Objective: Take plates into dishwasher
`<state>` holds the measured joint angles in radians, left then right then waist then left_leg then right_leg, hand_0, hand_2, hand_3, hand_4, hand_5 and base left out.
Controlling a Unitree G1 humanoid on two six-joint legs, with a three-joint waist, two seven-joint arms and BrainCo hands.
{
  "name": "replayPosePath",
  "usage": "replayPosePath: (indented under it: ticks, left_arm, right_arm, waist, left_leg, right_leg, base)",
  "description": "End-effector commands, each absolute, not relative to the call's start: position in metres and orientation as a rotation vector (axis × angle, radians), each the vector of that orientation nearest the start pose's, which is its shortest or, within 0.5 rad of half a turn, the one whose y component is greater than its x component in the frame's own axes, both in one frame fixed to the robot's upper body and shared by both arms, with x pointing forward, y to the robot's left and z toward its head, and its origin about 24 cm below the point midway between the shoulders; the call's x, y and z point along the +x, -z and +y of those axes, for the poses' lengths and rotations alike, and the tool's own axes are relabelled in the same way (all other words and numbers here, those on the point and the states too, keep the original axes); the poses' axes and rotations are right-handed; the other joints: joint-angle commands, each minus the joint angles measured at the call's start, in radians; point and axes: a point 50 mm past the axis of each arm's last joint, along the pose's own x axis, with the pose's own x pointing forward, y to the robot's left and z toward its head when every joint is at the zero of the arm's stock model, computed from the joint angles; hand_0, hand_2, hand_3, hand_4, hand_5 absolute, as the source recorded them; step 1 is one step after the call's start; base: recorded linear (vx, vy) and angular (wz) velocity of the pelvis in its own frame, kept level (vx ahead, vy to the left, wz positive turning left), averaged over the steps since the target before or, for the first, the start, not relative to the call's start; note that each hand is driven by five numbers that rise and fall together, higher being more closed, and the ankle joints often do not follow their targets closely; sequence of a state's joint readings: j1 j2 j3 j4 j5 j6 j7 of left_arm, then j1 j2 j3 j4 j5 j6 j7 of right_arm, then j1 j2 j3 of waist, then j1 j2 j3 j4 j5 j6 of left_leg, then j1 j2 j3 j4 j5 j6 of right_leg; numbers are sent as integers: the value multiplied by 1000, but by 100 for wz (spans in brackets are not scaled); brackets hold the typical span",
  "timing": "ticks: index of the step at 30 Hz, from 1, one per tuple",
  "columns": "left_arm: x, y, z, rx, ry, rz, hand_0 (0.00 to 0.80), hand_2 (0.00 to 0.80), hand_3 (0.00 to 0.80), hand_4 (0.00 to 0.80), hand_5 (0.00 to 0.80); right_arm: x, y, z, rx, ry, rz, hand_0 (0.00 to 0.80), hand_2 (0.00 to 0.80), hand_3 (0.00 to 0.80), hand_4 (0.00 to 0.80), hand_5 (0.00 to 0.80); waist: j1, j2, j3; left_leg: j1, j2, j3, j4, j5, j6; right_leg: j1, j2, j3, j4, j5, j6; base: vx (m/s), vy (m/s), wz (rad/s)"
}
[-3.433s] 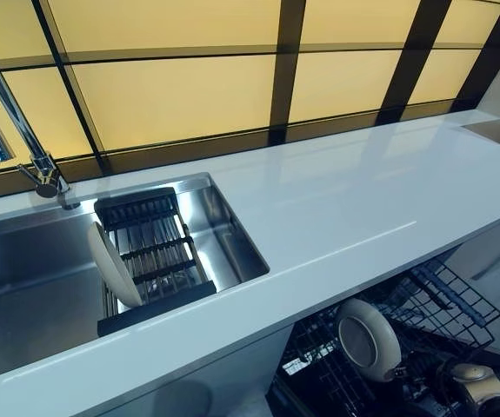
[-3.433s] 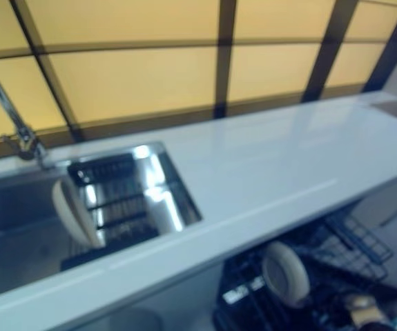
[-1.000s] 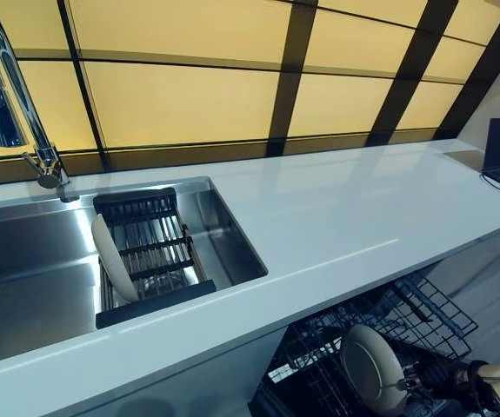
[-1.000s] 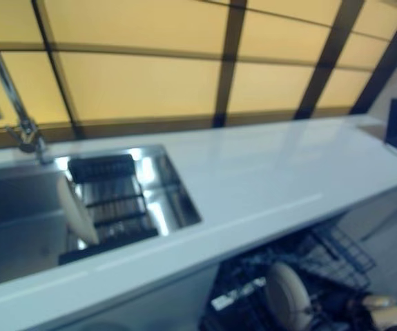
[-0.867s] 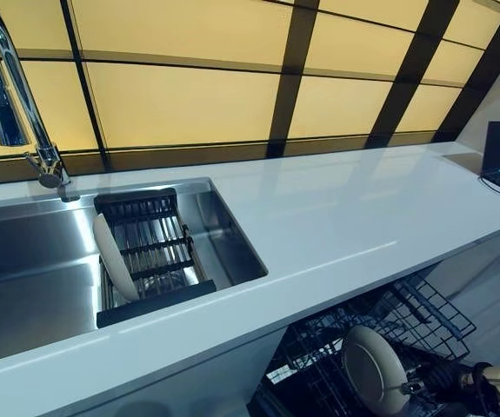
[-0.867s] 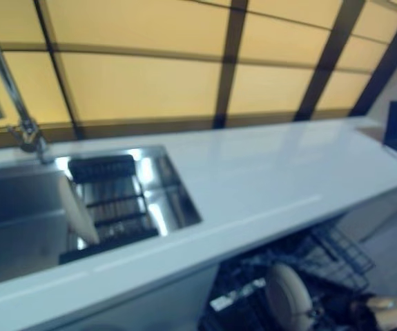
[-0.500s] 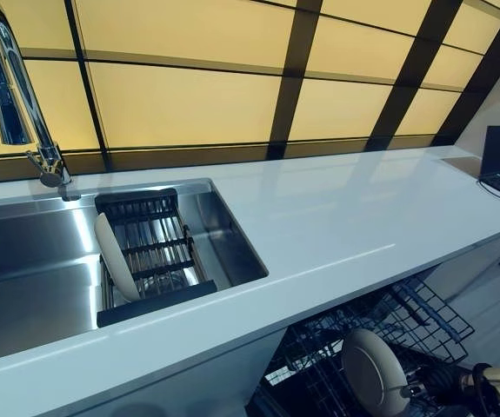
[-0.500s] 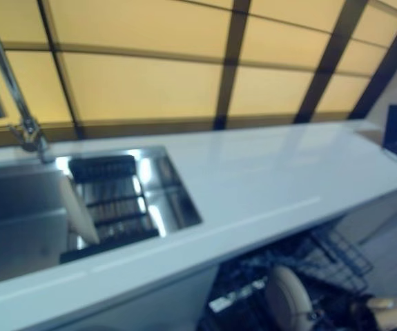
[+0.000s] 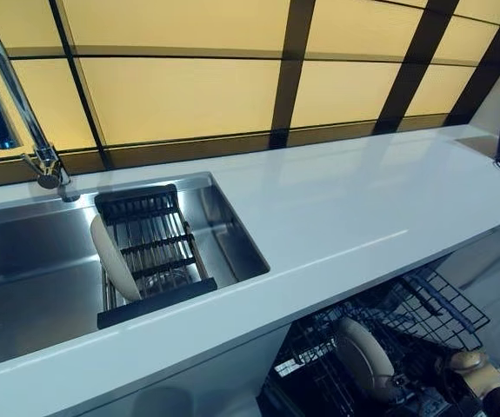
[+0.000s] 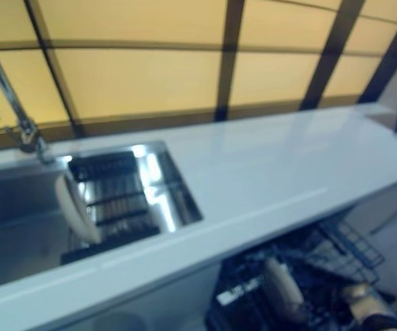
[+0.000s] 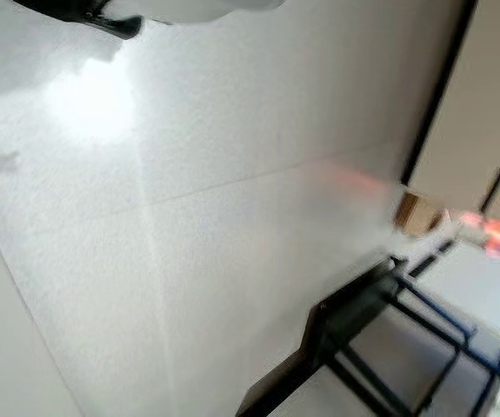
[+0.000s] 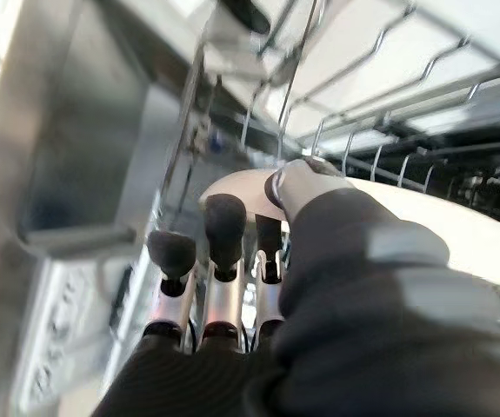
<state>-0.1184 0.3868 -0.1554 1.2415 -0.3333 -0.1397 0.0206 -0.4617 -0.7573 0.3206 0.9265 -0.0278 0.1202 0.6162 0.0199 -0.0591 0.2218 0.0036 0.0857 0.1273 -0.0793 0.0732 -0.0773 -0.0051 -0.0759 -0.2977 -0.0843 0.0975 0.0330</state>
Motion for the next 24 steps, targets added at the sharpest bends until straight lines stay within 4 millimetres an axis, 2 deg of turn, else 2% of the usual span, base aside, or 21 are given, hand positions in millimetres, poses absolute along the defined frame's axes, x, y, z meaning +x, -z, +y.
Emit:
replayPosePath:
  ticks: [1,4,8,14,19,20,21,22,24]
  left_arm:
    - [180,117,274,169,-248,870,0,0,0,0,0]
    - [185,116,269,165,-234,859,0,0,0,0,0]
    - [190,115,263,168,-214,849,0,0,0,0,0]
    - [195,114,259,165,-199,842,0,0,0,0,0]
    - [198,113,258,165,-194,843,0,0,0,0,0]
    - [198,113,258,165,-194,843,0,0,0,0,0]
    - [199,113,258,165,-196,842,0,0,0,0,0]
    - [199,113,259,165,-197,842,0,0,0,0,0]
    - [199,113,259,163,-198,843,0,0,0,0,0]
  right_arm:
    - [298,-21,-323,-791,-345,857,800,800,800,800,800]
    - [304,-20,-318,-878,-332,884,800,800,800,800,800]
    - [304,-15,-322,-928,-245,923,800,800,800,800,800]
    - [307,-16,-321,-932,-239,945,800,800,800,800,800]
    - [304,-8,-318,-919,-252,970,800,800,800,800,800]
    - [303,-8,-318,-908,-243,973,734,734,734,734,734]
    - [303,-7,-319,-892,-234,978,85,85,85,85,85]
    - [302,-7,-319,-891,-231,979,0,0,0,0,0]
    - [298,-6,-324,-869,-228,1009,0,0,0,0,0]
  waist:
    - [35,7,39]
    - [39,18,43]
    - [48,28,45]
    - [52,38,50]
    - [53,42,49]
    - [53,41,49]
    - [51,40,49]
    - [50,39,48]
    - [47,37,45]
  left_leg:
    - [-52,-40,-7,-8,-1,47]
    - [-58,-44,-12,-8,-2,48]
    - [-64,-50,-18,-8,-2,51]
    - [-69,-55,-25,-8,-2,54]
    - [-71,-55,-26,-8,-2,55]
    - [-71,-56,-26,-8,-2,55]
    - [-71,-56,-25,-8,-2,54]
    - [-71,-57,-24,-8,-3,54]
    - [-69,-54,-24,-8,-2,54]
  right_leg:
    - [-3,-17,11,101,-79,41]
    - [-8,-19,12,102,-80,40]
    - [-12,-23,8,102,-80,39]
    - [-19,-26,7,107,-81,37]
    - [-22,-26,8,107,-81,36]
    - [-22,-26,8,106,-80,36]
    - [-23,-25,9,107,-80,36]
    - [-23,-25,11,107,-80,37]
    - [-22,-24,15,105,-79,37]
  base:
    - [-46,23,1]
    - [-21,12,1]
    - [-21,11,8]
    - [-5,2,1]
    - [0,0,0]
    - [0,0,0]
    - [0,0,0]
    - [0,0,0]
    - [0,0,0]
